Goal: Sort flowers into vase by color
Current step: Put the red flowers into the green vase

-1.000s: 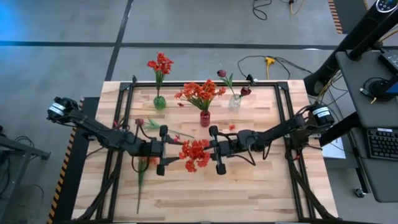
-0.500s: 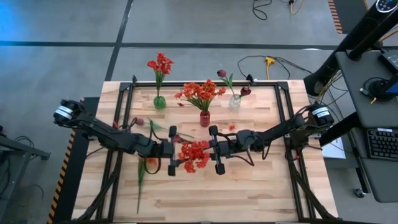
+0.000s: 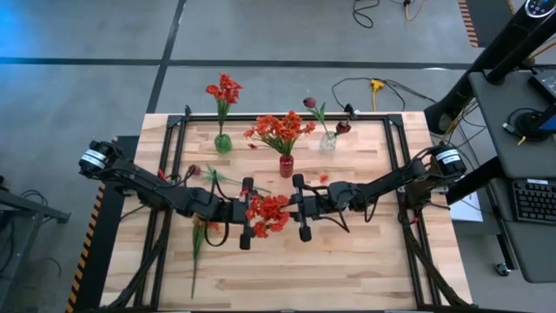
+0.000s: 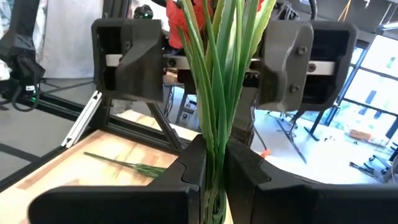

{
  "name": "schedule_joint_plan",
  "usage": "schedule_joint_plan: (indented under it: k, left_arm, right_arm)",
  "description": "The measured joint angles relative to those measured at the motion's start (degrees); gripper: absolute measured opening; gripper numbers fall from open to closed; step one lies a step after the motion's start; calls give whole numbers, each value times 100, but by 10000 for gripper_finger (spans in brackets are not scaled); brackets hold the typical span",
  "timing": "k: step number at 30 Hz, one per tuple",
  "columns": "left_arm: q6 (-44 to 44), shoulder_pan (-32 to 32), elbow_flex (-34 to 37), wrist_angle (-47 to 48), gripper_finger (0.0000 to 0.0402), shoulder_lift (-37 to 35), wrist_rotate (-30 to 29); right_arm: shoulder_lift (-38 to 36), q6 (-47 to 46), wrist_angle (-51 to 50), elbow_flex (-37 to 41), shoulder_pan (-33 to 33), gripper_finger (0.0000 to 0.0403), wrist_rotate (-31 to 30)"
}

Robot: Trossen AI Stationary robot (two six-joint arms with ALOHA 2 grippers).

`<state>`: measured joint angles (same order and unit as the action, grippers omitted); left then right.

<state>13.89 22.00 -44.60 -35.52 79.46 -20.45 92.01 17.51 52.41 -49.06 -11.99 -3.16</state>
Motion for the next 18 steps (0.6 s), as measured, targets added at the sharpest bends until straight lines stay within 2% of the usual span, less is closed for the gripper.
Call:
schedule_joint_plan:
  k: [4, 18]
  left_arm:
    - [-8, -33, 25, -1, 228, -31, -2]
    - [-76, -122, 39, 3, 67, 74, -16]
  right_arm:
    - [0, 3, 12, 0, 0, 33, 0]
    - [2, -205, 54, 0, 2, 35, -30]
